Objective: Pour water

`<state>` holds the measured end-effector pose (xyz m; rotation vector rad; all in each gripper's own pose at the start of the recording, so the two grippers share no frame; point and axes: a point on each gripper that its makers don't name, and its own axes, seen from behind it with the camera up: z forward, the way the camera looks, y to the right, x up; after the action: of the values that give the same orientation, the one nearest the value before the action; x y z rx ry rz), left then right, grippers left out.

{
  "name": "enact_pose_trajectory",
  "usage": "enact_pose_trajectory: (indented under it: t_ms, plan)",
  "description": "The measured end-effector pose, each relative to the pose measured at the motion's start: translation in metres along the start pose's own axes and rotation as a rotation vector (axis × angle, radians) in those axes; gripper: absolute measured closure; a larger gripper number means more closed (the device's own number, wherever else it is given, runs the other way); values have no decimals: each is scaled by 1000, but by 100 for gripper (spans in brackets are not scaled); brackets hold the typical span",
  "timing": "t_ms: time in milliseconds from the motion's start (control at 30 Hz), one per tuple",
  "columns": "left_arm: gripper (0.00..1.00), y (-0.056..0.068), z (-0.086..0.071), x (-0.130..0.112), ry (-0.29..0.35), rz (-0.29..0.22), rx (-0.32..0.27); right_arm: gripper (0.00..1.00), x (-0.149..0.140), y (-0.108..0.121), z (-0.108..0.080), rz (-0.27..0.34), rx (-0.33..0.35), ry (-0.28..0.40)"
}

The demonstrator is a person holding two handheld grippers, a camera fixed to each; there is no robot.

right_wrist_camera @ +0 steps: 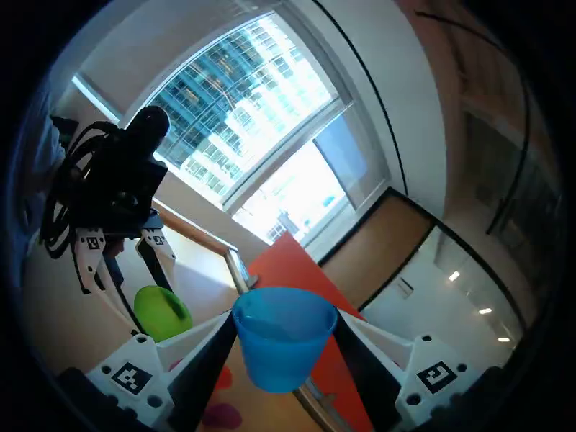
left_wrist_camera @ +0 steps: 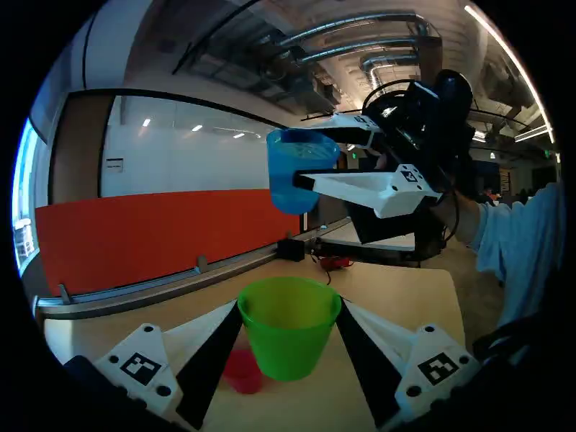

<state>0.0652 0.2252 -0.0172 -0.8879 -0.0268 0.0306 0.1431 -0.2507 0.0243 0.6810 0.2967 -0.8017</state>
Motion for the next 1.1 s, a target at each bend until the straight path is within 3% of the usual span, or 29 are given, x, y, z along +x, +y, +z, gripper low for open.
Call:
enact_pose_trajectory:
  t_ms: [500,1100]
  plan:
    - [12,2,2,0,8,-3,-11,7,17,10,17,-215,-13,2]
    - [12,8,4,5,17,-3,-25,8,24,21,24,-359,-39,4]
